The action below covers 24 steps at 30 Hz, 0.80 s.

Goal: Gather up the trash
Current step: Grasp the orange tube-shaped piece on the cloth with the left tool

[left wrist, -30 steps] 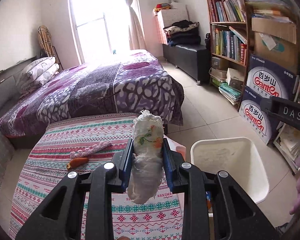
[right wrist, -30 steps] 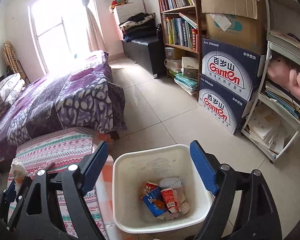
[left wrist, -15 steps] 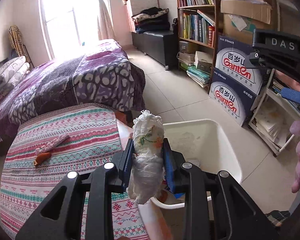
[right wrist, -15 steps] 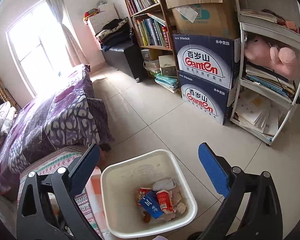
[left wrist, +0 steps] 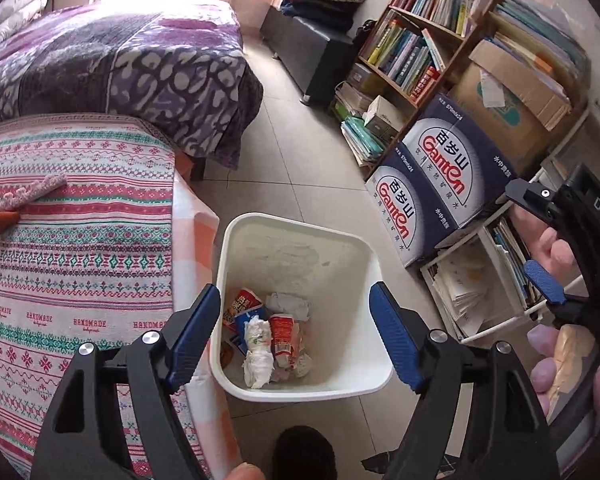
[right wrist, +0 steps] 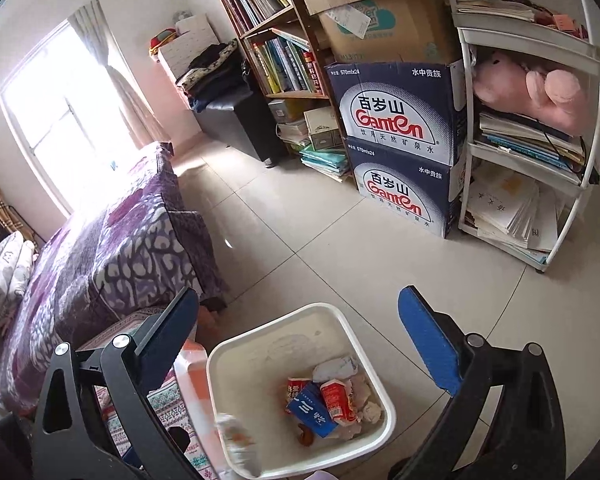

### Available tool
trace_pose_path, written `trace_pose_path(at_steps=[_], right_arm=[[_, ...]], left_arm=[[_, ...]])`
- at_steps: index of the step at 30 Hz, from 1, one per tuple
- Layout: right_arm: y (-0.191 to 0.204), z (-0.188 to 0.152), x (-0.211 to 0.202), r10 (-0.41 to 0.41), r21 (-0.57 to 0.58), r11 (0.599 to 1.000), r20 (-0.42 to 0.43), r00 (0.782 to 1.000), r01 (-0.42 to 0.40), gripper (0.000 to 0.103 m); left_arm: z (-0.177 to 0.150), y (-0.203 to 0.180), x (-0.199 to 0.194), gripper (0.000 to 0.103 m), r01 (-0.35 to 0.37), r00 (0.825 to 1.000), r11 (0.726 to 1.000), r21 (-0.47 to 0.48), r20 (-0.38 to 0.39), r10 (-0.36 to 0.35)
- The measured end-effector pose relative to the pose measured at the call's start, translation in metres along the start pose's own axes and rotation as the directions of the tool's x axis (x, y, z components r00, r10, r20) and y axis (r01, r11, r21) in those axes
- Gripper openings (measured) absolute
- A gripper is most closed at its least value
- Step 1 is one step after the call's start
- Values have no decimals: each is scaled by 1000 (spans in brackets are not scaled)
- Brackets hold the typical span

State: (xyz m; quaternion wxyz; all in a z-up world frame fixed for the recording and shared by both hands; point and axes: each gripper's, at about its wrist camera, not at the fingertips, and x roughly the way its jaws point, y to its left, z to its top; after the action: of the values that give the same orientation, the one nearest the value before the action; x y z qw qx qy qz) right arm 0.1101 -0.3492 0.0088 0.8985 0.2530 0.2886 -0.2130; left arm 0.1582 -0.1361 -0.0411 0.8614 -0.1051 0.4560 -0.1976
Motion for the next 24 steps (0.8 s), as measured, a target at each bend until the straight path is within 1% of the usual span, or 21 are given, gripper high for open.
trace_pose_path(at_steps=[2, 4, 5, 7, 8, 10, 11, 13, 15, 16, 18, 19, 20, 22, 24], right_arm=[[4, -3, 2, 9, -6, 1000, -16, 1000, -9, 96], [12, -7, 4, 19, -21, 1000, -34, 999, -19, 96], [16, -10, 6, 26, -34, 999, -45, 999, -27, 96], [24, -15, 8, 34, -54, 998, -62, 998, -37, 96], [28, -17, 9, 37, -63, 997, -69, 997, -41, 96], [38, -23, 12, 45, -85, 995, -88, 995, -52, 96], [42, -25, 13, 48, -91, 994, -95, 994, -56, 96], [50, -29, 16, 52, -108, 992, -108, 993, -63, 96], [58, -34, 19, 53, -122, 990, -121, 991, -68, 96], [62, -36, 21, 54, -128, 989, -130, 990, -71, 96], [70, -40, 25, 60, -131, 988, -154, 986, -81, 96], [74, -42, 27, 65, -133, 987, -167, 984, -88, 96], [77, -44, 28, 67, -136, 987, -176, 982, -91, 96], [86, -49, 31, 65, -151, 984, -188, 980, -94, 96], [95, -54, 34, 64, -168, 981, -197, 978, -98, 96]], left_arm=[[3, 14, -3, 77, -41, 999, 999, -19, 8, 41], [6, 34, -2, 78, -111, 994, 993, -30, -1, 111], [8, 45, -1, 78, -161, 987, 986, -31, -5, 161], [11, 72, 0, 78, -276, 961, 961, -28, 2, 276], [13, 86, 3, 78, -333, 943, 943, -17, 0, 333], [17, 117, 10, 78, -452, 891, 892, 18, -22, 453], [20, 133, 13, 78, -498, 866, 867, 31, -31, 499], [23, 168, 19, 78, -583, 809, 811, 53, -54, 586], [26, 199, 24, 78, -647, 756, 759, 75, -71, 651], [28, 214, 26, 78, -671, 734, 737, 84, -69, 676], [33, 239, 28, 78, -698, 706, 710, 98, -74, 704], [36, 251, 29, 78, -705, 698, 703, 93, -81, 711], [37, 262, 29, 78, -707, 697, 703, 82, -90, 711], [42, 284, 32, 78, -701, 702, 710, 68, -106, 704], [45, 296, 36, 78, -695, 707, 714, 82, -101, 700]])
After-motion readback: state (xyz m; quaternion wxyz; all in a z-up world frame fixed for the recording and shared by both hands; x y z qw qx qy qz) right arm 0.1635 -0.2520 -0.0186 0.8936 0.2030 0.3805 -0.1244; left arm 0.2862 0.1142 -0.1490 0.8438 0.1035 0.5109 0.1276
